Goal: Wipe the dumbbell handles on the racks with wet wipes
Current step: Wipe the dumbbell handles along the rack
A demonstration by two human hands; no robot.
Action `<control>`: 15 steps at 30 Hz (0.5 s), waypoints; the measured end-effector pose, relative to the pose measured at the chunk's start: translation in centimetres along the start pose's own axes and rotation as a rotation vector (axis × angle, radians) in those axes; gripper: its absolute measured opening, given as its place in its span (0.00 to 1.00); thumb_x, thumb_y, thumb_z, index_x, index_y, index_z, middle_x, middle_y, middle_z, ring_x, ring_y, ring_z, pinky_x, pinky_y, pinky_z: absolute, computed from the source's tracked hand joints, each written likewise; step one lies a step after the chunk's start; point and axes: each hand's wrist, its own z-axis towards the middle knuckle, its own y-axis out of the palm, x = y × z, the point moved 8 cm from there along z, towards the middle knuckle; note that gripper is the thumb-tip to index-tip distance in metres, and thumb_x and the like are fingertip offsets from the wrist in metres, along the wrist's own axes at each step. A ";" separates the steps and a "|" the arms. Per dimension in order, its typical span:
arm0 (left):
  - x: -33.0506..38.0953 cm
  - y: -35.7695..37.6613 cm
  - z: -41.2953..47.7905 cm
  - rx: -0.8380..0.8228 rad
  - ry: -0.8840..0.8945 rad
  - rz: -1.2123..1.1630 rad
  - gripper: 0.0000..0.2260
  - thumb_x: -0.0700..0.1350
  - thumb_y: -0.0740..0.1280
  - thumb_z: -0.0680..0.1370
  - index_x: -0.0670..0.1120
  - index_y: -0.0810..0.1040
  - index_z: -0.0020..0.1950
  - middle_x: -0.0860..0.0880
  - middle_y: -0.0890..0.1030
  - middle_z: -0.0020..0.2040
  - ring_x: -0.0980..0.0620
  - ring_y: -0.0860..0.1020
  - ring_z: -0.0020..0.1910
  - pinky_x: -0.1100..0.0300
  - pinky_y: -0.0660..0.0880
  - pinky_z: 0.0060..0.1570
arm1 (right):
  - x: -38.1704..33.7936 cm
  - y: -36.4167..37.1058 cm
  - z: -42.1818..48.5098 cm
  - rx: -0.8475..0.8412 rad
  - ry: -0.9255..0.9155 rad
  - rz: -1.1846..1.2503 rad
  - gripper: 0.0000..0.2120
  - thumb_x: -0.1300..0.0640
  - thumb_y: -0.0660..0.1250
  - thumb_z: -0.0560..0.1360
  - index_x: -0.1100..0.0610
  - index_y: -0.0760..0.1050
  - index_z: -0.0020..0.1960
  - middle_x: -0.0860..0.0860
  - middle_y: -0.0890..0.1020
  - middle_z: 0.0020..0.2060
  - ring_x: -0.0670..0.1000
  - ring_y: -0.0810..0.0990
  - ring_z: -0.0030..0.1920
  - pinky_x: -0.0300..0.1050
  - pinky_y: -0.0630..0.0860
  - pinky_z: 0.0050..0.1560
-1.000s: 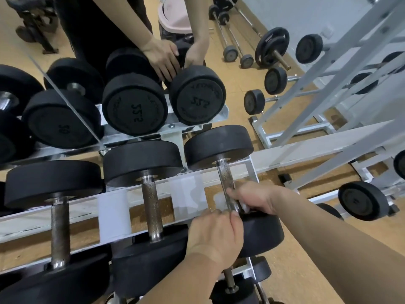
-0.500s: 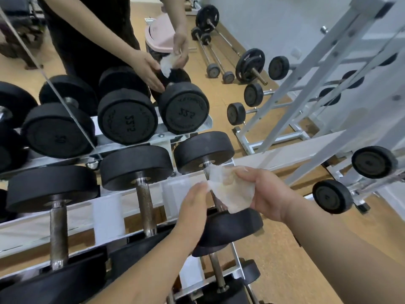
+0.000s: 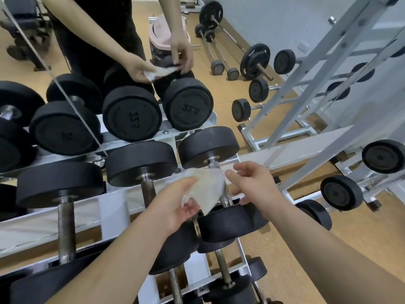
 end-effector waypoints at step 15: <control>-3.4 7.1 9.0 0.129 -0.013 0.310 0.16 0.46 0.62 0.72 0.43 0.78 0.57 0.35 0.84 0.52 0.41 0.78 0.36 0.57 0.70 0.33 | 4.2 -0.3 3.1 0.169 -0.128 -0.507 0.17 0.53 0.57 0.81 0.48 0.76 0.68 0.47 0.79 0.65 0.52 0.78 0.63 0.50 0.76 0.60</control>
